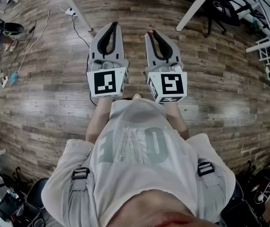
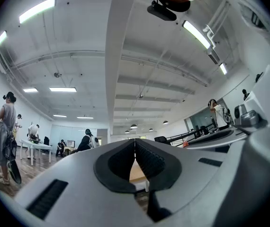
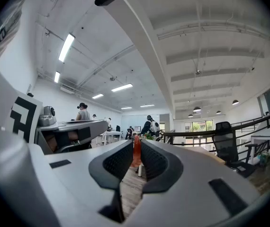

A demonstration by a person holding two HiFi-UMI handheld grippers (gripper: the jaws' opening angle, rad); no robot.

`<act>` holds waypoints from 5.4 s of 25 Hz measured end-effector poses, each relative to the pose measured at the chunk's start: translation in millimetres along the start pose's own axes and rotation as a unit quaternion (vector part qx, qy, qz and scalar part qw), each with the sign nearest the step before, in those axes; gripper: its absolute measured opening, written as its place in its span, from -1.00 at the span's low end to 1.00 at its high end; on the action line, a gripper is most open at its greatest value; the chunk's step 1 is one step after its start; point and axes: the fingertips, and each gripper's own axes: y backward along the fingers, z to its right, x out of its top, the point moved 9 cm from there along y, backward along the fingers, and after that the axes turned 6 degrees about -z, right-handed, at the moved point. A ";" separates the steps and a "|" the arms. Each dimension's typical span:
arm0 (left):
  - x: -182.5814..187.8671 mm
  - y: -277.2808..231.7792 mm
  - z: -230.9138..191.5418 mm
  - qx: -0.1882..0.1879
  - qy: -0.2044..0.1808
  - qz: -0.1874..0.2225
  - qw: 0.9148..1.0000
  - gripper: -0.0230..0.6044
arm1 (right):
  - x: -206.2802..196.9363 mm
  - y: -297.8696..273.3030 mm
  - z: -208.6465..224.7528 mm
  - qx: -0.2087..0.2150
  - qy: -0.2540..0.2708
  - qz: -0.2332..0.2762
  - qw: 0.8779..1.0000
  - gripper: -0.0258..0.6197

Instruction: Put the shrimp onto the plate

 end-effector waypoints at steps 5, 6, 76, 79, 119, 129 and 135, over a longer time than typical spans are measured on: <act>-0.9 -3.7 -3.7 -0.009 0.003 0.003 1.000 -0.89 | 1.9 -3.4 -1.5 0.001 0.003 0.002 1.000 -0.74; -1.3 -4.4 -4.2 -0.010 0.004 0.003 1.000 -0.89 | 1.7 -3.3 -1.2 0.000 0.003 0.002 1.000 -0.74; -91.3 -451.0 -175.4 -0.079 0.040 -0.014 0.996 -0.89 | 7.7 -438.2 164.3 0.012 0.023 -0.044 0.999 -0.74; -99.1 -464.0 -190.5 -0.068 0.037 -0.019 0.997 -0.89 | 7.2 -465.4 165.4 0.028 0.024 -0.045 0.998 -0.74; -162.0 -717.4 -210.3 0.013 0.041 -0.088 0.995 -0.89 | -28.7 -688.7 373.8 0.073 -0.010 -0.083 0.994 -0.74; -158.3 -730.4 -222.3 0.041 0.023 -0.091 0.995 -0.89 | -29.7 -720.3 372.7 0.119 -0.014 -0.087 0.989 -0.74; -162.0 -734.6 -234.6 0.043 0.022 -0.081 0.996 -0.89 | -29.9 -734.1 365.5 0.133 -0.006 -0.090 0.987 -0.74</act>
